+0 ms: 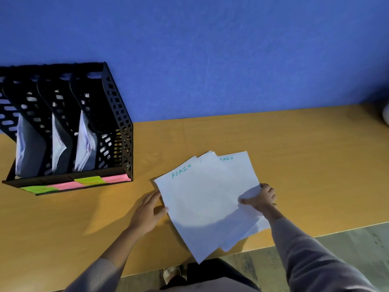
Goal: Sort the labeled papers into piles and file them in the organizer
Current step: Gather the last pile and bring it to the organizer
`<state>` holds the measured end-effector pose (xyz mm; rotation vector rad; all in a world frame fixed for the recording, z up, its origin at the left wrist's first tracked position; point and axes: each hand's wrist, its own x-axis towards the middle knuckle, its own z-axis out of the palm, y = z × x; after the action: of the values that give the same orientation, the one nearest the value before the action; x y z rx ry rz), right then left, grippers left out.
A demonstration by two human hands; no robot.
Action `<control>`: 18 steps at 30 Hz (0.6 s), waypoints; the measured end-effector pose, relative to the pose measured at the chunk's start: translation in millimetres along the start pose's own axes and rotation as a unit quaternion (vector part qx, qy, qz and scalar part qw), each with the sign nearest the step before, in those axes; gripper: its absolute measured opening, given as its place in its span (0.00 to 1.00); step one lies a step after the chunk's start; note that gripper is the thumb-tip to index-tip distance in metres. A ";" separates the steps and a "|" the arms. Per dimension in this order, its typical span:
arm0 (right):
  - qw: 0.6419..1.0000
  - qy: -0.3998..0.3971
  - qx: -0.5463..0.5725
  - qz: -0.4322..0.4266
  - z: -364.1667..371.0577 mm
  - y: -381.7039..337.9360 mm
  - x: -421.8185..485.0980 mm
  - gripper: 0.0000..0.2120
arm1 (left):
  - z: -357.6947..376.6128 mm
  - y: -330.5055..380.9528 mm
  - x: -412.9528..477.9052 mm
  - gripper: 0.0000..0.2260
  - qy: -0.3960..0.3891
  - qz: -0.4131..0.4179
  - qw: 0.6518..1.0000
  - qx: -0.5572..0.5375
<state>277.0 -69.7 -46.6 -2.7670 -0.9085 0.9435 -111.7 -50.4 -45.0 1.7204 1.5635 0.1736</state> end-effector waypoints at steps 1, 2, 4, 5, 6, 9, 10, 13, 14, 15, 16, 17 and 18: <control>1.000 -0.007 -0.008 -0.020 5.6 -9.8 -4.6 0.55 | -0.6 0.1 -0.1 0.27 0.007 -0.012 1.000 -0.012; 0.999 -0.015 -0.016 -0.040 11.0 -19.8 -9.1 0.54 | -1.1 0.0 -0.2 0.26 0.012 -0.026 0.999 -0.028; 0.996 -0.030 -0.026 -0.077 21.6 -40.0 -18.4 0.52 | -2.4 -1.8 -1.1 0.26 0.021 -0.051 0.996 -0.074; 0.995 -0.036 -0.028 -0.093 26.7 -50.0 -22.7 0.52 | -3.6 -3.0 -1.8 0.26 0.031 -0.055 0.992 -0.107; 0.993 -0.043 -0.032 -0.106 31.6 -59.7 -27.5 0.52 | -5.2 -4.0 -2.5 0.27 0.048 -0.056 0.986 -0.148; 0.986 -0.066 -0.041 -0.145 44.8 -82.9 -40.1 0.51 | -6.7 -0.7 -3.6 0.30 0.144 -0.094 0.945 -0.279; 0.984 -0.074 -0.039 -0.159 48.5 -88.3 -43.7 0.50 | -5.5 2.1 -4.0 0.30 0.186 -0.127 0.920 -0.320; 0.975 -0.101 -0.017 -0.195 59.0 -100.5 -50.6 0.47 | 0.2 10.5 -3.1 0.32 0.257 -0.243 0.839 -0.413; 0.973 -0.113 -0.006 -0.201 61.0 -103.7 -52.5 0.44 | 2.5 12.6 -0.9 0.35 0.259 -0.268 0.820 -0.434; 0.971 -0.125 0.000 -0.204 62.6 -105.8 -53.2 0.42 | 5.8 14.9 2.2 0.37 0.252 -0.285 0.809 -0.449; 0.969 -0.135 0.000 -0.208 63.1 -108.4 -54.4 0.41 | 8.7 17.1 5.1 0.37 0.238 -0.301 0.804 -0.453; 0.967 -0.143 -0.004 -0.213 63.8 -110.7 -53.5 0.39 | 11.0 20.3 7.5 0.38 0.222 -0.322 0.805 -0.447; 0.963 -0.153 -0.009 -0.220 62.9 -112.4 -52.5 0.38 | 13.0 25.1 9.8 0.40 0.206 -0.340 0.807 -0.436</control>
<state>149.8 -13.7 -40.8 -2.3055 -1.4986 1.2877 -82.3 -45.7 -42.1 0.3657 1.8763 0.7949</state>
